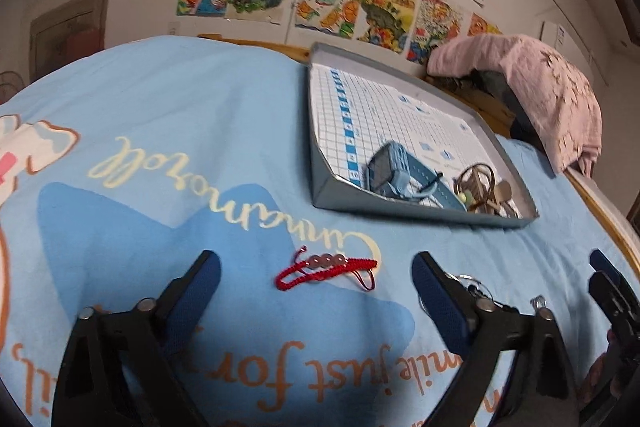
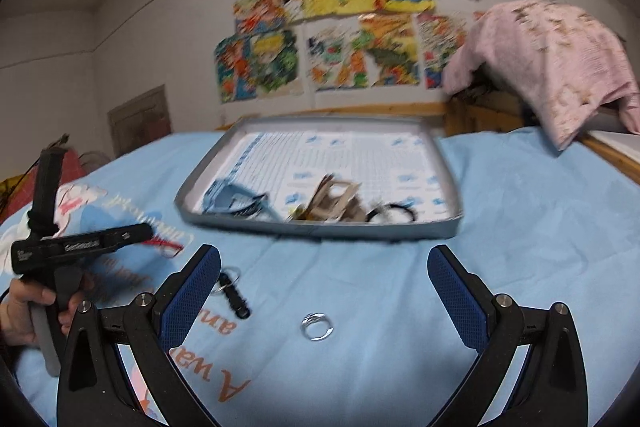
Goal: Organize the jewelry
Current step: 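Grasp the red beaded bracelet with the left tool while the right tool grasps the black beaded keychain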
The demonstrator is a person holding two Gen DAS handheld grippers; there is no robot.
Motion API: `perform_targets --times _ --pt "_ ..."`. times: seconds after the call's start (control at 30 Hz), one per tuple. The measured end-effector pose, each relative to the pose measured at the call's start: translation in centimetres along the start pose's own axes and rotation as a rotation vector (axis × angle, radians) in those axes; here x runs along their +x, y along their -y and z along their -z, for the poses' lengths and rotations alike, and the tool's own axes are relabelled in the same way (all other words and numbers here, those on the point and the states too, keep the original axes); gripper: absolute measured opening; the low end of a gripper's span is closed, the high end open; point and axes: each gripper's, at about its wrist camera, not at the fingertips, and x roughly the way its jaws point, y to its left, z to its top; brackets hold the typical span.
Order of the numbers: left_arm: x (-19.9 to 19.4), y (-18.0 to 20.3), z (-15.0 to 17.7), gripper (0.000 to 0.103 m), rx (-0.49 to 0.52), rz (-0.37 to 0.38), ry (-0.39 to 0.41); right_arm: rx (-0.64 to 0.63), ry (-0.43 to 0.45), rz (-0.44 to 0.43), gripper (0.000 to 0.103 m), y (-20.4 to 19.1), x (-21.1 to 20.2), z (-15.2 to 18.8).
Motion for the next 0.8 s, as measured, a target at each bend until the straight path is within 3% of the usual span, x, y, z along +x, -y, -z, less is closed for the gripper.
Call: perform_targets --times 0.03,0.1,0.23,0.3,0.37,0.6,0.77,0.8 --pt "0.1 0.1 0.1 0.088 0.003 0.004 -0.003 -0.007 -0.016 -0.011 0.095 -0.2 0.4 0.1" --pt "0.3 0.0 0.1 0.083 0.004 0.013 -0.009 -0.026 -0.045 -0.033 0.078 -0.8 1.3 0.3" --pt "0.8 -0.2 0.2 0.069 -0.006 0.03 -0.029 -0.065 -0.094 -0.08 0.071 -2.0 2.7 0.7" --pt "1.0 -0.2 0.2 0.064 -0.009 0.036 -0.04 -0.082 -0.115 -0.103 0.059 -2.5 3.3 0.8" --pt "1.1 -0.1 0.3 0.062 -0.004 0.048 -0.047 -0.101 -0.148 -0.125 0.054 -3.1 4.0 1.0" --pt "1.7 0.2 0.5 0.041 0.009 0.082 -0.082 -0.143 -0.229 -0.194 0.043 -4.4 5.4 1.7" --pt "1.9 0.3 0.6 0.033 0.013 0.082 -0.099 -0.15 -0.259 -0.211 0.039 -4.6 5.7 1.9" --pt "2.1 0.3 0.6 0.026 0.015 0.088 -0.107 -0.152 -0.264 -0.21 0.038 -4.7 5.7 1.9"
